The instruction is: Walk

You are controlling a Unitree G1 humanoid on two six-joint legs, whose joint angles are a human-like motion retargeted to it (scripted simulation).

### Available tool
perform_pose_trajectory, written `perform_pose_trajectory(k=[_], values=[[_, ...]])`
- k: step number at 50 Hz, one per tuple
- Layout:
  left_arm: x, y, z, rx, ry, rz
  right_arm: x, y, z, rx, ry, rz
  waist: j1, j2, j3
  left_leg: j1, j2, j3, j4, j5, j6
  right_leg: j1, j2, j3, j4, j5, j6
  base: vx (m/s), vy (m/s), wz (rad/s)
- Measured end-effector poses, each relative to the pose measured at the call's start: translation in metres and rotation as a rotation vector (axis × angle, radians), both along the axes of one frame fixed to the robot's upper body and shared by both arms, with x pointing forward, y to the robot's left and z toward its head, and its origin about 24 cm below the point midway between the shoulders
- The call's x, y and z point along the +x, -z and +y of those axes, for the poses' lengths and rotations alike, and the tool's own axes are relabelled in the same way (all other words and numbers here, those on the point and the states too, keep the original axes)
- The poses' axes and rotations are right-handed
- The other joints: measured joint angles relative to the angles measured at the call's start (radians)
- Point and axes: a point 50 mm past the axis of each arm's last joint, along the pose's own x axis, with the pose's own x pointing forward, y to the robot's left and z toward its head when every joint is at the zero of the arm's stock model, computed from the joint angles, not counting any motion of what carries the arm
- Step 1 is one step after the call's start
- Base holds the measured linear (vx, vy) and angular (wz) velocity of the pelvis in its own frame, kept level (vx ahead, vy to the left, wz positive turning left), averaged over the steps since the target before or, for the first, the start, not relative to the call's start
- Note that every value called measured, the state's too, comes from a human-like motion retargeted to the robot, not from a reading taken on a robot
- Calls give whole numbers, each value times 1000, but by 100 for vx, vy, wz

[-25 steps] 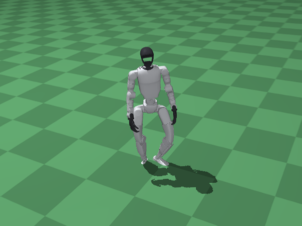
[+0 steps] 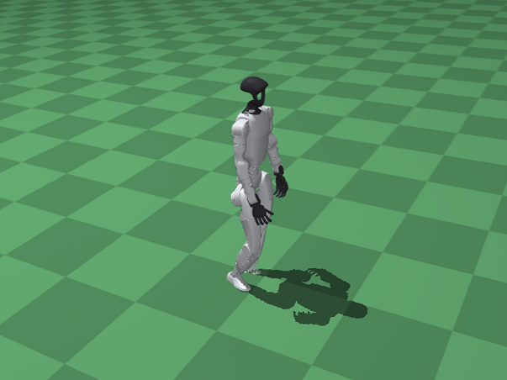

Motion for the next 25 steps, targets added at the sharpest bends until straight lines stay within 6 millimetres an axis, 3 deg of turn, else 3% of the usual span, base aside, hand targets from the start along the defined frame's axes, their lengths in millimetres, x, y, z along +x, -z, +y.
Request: perform_pose_trajectory(k=[7, 19, 25], values=[[10, -1, -4, -2, 33, -23, -15, 7, 14, 54, 20, 46, -51, -25, -5, 84, -43, -98, -163, 87, -4, -66, 90, 192, -100, 46, 45, 11, -7, 59], [18, -3, -10, -52, 33, -79, -45, 16, 22, 107, 30, 155, -22, -30, -28, 132, 7, -85, -138, 48, 13, 26, 160, 211, -218, 82, 63, 9, -8, -31], [12, -3, -3, -40, -47, -86, -50, 17, 22, 111, 42, 166, -10, -37, -30, 88, 48, -59, 48, -51, 31, 77, 193, 231, -263, 86, 67, 8, -10, -36]])
